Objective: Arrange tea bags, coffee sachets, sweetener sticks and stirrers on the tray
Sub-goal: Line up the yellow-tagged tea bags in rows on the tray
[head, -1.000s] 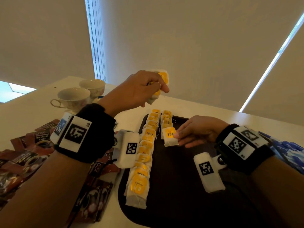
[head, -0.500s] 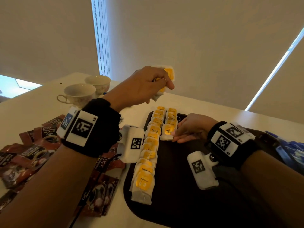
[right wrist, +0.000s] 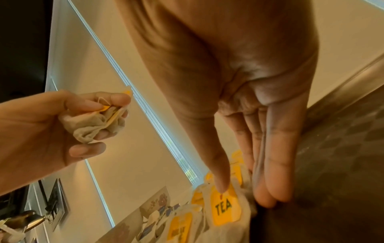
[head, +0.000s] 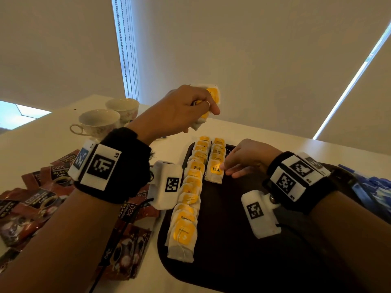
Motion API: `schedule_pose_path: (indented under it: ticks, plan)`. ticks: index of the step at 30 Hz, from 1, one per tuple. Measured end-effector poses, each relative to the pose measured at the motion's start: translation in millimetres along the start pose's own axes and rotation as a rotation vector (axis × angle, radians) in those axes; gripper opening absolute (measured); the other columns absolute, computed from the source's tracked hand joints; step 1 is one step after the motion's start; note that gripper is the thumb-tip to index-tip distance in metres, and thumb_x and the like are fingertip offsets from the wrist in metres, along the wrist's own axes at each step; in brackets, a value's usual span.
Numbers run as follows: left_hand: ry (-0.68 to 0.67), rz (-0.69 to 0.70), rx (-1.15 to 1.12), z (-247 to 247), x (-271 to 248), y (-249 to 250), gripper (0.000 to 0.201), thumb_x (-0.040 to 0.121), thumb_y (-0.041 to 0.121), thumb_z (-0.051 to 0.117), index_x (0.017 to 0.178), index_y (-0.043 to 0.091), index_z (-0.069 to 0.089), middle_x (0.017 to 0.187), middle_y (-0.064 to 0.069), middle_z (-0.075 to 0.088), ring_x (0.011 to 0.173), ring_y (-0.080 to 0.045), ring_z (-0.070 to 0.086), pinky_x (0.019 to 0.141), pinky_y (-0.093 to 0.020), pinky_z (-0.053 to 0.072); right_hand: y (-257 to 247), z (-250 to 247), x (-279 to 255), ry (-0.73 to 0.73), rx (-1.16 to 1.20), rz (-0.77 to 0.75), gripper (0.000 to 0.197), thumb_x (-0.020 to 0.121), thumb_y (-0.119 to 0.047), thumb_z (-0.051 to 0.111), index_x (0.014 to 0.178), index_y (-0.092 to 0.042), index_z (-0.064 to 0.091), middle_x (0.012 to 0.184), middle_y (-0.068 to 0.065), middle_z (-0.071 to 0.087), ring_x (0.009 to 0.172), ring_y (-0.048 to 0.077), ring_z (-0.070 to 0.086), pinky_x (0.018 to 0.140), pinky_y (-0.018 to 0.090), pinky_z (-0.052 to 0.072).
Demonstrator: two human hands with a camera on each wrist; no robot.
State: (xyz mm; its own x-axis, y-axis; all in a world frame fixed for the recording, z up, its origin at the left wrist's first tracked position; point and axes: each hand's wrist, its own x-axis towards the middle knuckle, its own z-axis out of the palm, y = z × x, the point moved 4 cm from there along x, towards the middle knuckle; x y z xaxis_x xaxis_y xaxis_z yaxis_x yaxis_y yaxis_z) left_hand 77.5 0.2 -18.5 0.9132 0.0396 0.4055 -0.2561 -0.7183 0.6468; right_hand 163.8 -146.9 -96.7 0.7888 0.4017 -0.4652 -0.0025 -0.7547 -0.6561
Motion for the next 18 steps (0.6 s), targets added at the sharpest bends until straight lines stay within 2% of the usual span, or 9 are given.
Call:
schedule_pose_path:
  ticks: [3, 6, 9, 12, 14, 18]
  plan:
    - [-0.022, -0.01, -0.058, 1.5, -0.6, 0.9, 0.032, 0.099, 0.017, 0.035, 0.101, 0.019, 0.067, 0.083, -0.001, 0.057, 0.06, 0.001, 0.056, 0.049, -0.015, 0.046, -3.7, -11.8, -12.4, 0.078, -0.012, -0.1, 0.026, 0.081, -0.015, 0.07, 0.104, -0.003, 0.063, 0.103, 0.012, 0.066, 0.087, 0.015, 0.063, 0.073, 0.026, 0.056]
    - [-0.098, -0.021, -0.07, 5.3, -1.1, 1.0, 0.034, 0.101, 0.017, 0.029, 0.106, 0.023, 0.062, 0.102, 0.0, 0.053, 0.072, -0.006, 0.056, 0.052, -0.015, 0.048, -15.0, -26.6, -40.7, 0.168, 0.141, -0.322, 0.025, 0.084, -0.022, 0.067, 0.106, -0.012, 0.064, 0.098, 0.005, 0.066, 0.088, 0.011, 0.063, 0.069, 0.023, 0.056]
    - [-0.211, -0.014, -0.119, 15.6, -1.8, 4.2, 0.029, 0.1, 0.011, 0.037, 0.121, 0.029, 0.043, 0.11, 0.004, 0.048, 0.08, -0.014, 0.059, 0.054, -0.017, 0.051, -22.2, -29.8, -71.2, 0.201, 0.409, -0.492, 0.017, 0.084, -0.019, 0.066, 0.1, -0.015, 0.066, 0.095, 0.004, 0.067, 0.088, 0.013, 0.066, 0.067, 0.023, 0.058]
    - [-0.261, -0.021, -0.214, 23.2, -2.5, 6.2, 0.044, 0.097, 0.01, 0.047, 0.13, 0.033, 0.029, 0.115, -0.007, 0.052, 0.083, -0.021, 0.066, 0.056, -0.023, 0.053, -24.2, -24.6, -82.1, 0.263, 0.419, -0.599, 0.012, 0.083, -0.018, 0.068, 0.094, -0.016, 0.065, 0.089, 0.003, 0.067, 0.085, 0.012, 0.066, 0.069, 0.026, 0.058]
    - [-0.291, 0.007, -0.262, 26.0, -3.5, 8.8, 0.042, 0.096, 0.012, 0.049, 0.129, 0.03, 0.03, 0.115, -0.011, 0.054, 0.083, -0.023, 0.068, 0.058, -0.027, 0.055, -25.0, -22.6, -82.8, 0.314, 0.353, -0.648, 0.015, 0.082, -0.018, 0.069, 0.096, -0.018, 0.065, 0.086, -0.001, 0.066, 0.083, 0.01, 0.066, 0.072, 0.029, 0.058]
    - [-0.303, 0.057, -0.331, 28.7, -3.5, 11.6, 0.03, 0.096, 0.017, 0.05, 0.121, 0.029, 0.038, 0.114, -0.008, 0.053, 0.082, -0.016, 0.067, 0.059, -0.026, 0.054, -22.8, -21.0, -77.8, 0.384, 0.358, -0.671, 0.025, 0.082, -0.019, 0.069, 0.104, -0.02, 0.059, 0.091, -0.001, 0.065, 0.084, 0.012, 0.066, 0.074, 0.033, 0.059]
